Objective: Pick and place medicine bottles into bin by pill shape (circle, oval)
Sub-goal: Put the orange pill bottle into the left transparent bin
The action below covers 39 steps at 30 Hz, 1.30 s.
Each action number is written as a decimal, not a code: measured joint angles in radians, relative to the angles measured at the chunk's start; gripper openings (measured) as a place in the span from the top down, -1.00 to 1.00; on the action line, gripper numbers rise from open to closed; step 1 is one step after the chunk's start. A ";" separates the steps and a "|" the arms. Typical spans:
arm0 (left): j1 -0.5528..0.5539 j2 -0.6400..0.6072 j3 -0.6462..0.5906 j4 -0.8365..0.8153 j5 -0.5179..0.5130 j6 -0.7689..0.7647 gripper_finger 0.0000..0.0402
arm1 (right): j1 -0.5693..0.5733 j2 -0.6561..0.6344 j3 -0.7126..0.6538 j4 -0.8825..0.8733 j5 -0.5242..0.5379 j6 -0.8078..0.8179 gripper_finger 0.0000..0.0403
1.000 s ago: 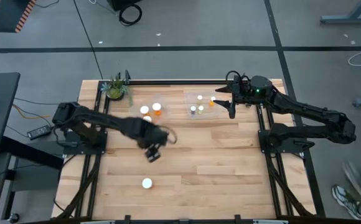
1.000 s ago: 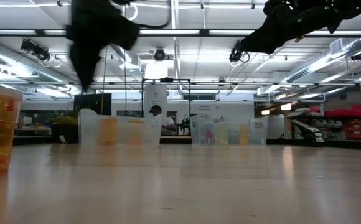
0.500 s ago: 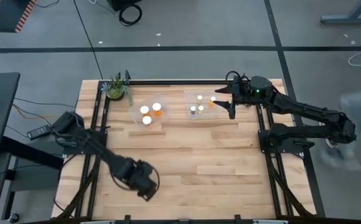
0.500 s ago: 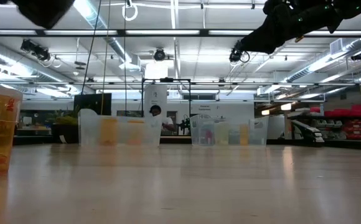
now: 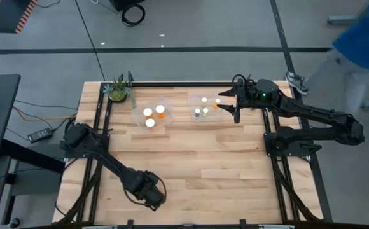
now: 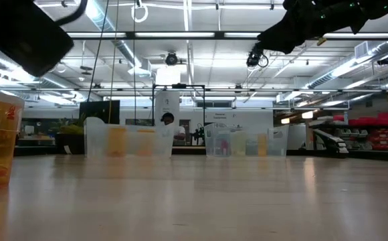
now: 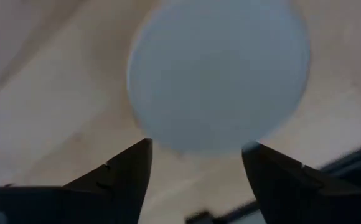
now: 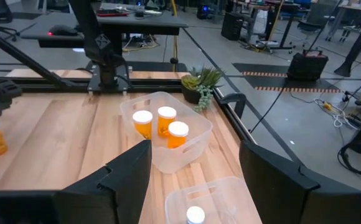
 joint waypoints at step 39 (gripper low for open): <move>0.400 -0.015 0.103 0.003 -0.148 0.825 -0.03 | 0.000 0.000 0.000 0.002 0.000 -0.003 -0.24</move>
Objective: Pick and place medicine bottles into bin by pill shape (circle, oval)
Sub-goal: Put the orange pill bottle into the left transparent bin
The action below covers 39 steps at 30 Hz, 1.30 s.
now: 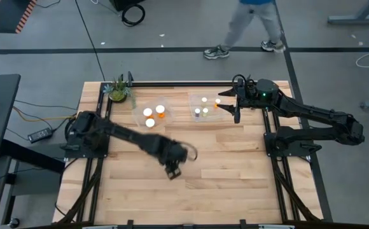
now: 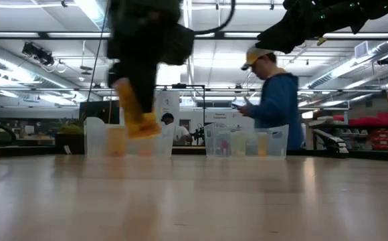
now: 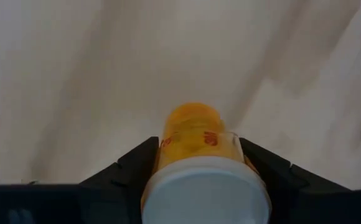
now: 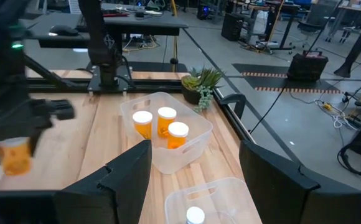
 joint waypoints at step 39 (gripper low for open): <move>0.653 -0.060 0.062 -0.232 0.127 0.594 -0.06 | -0.003 0.000 0.000 -0.032 0.056 -0.045 -0.24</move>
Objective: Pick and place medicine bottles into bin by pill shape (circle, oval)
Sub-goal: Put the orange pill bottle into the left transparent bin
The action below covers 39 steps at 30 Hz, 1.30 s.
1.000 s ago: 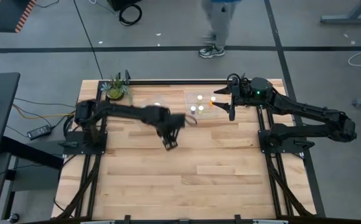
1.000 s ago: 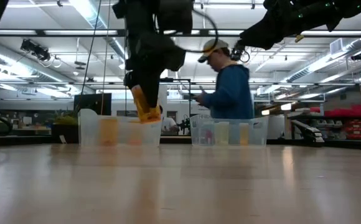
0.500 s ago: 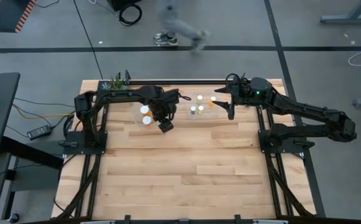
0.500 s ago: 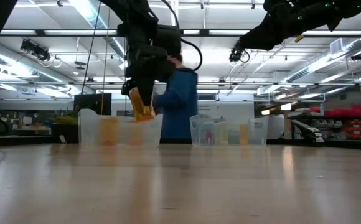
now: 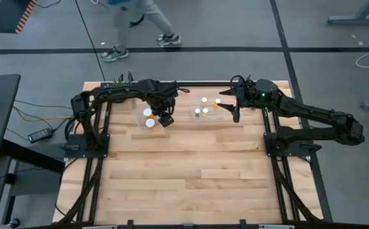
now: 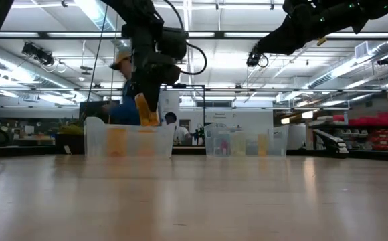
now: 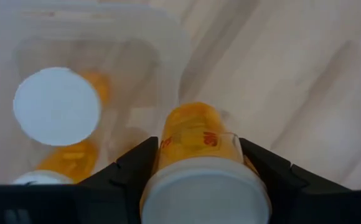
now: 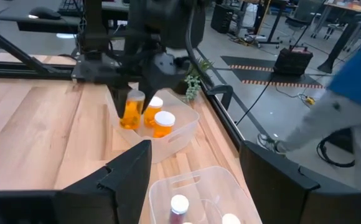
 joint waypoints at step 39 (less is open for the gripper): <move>0.000 0.097 -0.002 0.014 -0.186 0.093 -0.26 | 0.001 0.000 0.000 -0.013 0.000 0.003 -0.24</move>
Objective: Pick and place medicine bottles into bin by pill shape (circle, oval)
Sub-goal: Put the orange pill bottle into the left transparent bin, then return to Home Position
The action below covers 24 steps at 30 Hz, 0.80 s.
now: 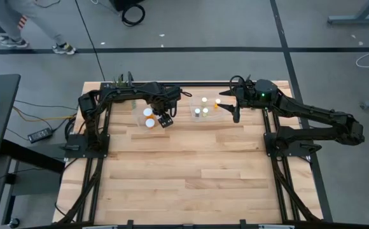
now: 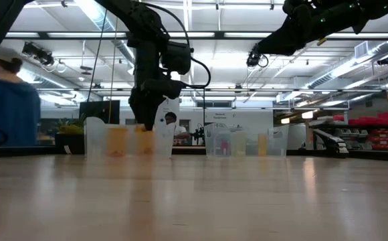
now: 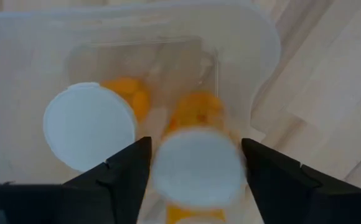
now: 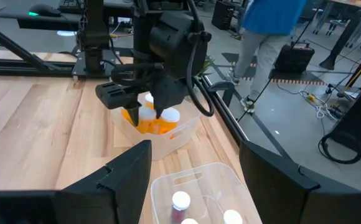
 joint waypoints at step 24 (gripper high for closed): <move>-0.094 -0.216 0.000 0.140 0.000 0.015 -0.17 | -0.001 -0.006 -0.064 0.023 -0.023 -0.045 -0.24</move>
